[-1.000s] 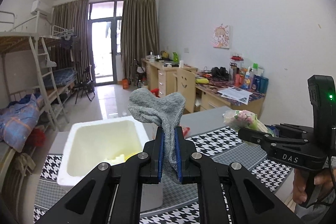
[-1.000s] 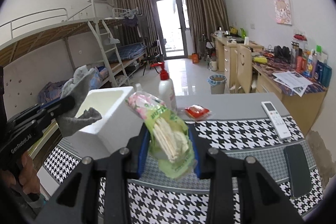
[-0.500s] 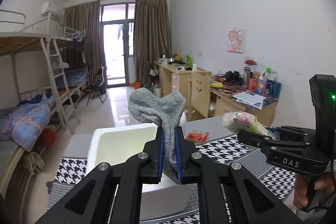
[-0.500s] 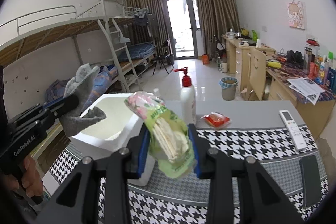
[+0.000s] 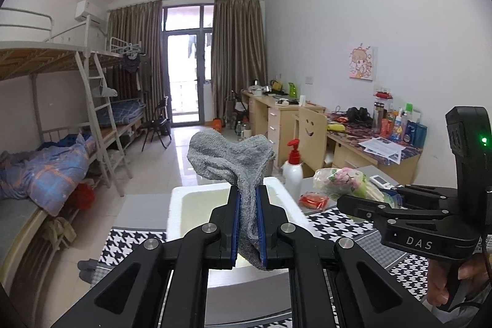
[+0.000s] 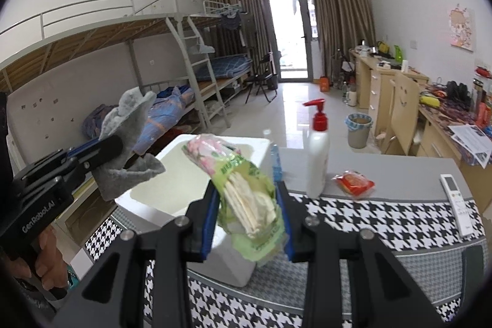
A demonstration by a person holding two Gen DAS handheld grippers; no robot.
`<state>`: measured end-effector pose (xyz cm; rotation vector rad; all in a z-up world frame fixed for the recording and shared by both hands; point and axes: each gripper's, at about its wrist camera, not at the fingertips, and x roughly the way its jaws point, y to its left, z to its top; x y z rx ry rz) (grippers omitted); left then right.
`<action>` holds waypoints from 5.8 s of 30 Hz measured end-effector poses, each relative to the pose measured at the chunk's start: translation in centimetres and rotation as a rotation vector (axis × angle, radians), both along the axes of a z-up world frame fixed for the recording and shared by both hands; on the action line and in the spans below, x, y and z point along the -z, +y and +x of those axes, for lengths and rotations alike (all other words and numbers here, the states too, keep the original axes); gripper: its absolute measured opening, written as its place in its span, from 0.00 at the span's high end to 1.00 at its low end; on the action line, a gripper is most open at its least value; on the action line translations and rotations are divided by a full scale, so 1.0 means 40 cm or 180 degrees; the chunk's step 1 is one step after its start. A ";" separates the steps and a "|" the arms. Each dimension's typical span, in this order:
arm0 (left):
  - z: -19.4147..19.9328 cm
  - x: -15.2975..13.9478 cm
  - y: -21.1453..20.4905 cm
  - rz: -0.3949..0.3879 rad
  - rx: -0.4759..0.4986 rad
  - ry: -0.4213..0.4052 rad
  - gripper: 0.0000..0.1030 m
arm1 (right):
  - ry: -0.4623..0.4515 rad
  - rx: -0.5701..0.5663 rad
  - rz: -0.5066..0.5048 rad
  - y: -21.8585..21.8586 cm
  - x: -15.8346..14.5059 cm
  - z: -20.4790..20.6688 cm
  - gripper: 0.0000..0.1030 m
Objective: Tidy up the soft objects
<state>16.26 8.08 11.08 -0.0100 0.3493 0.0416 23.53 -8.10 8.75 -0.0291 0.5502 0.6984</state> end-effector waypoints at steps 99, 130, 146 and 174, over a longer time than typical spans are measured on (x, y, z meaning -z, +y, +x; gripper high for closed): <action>0.051 0.048 0.033 -0.0191 0.0107 0.0224 0.90 | -0.0105 0.0346 -0.0257 -0.020 -0.008 -0.019 0.15; 0.126 0.073 -0.006 -0.0044 0.0012 0.0247 0.02 | -0.0140 0.0522 -0.0225 -0.108 -0.001 -0.018 0.15; 0.015 0.033 -0.014 -0.0071 0.0036 0.0041 0.01 | -0.0226 0.0454 -0.0177 -0.107 -0.008 -0.071 0.15; -0.207 0.052 -0.088 0.0095 0.0030 -0.0307 0.01 | -0.0937 0.0450 0.0015 -0.121 -0.009 -0.308 0.00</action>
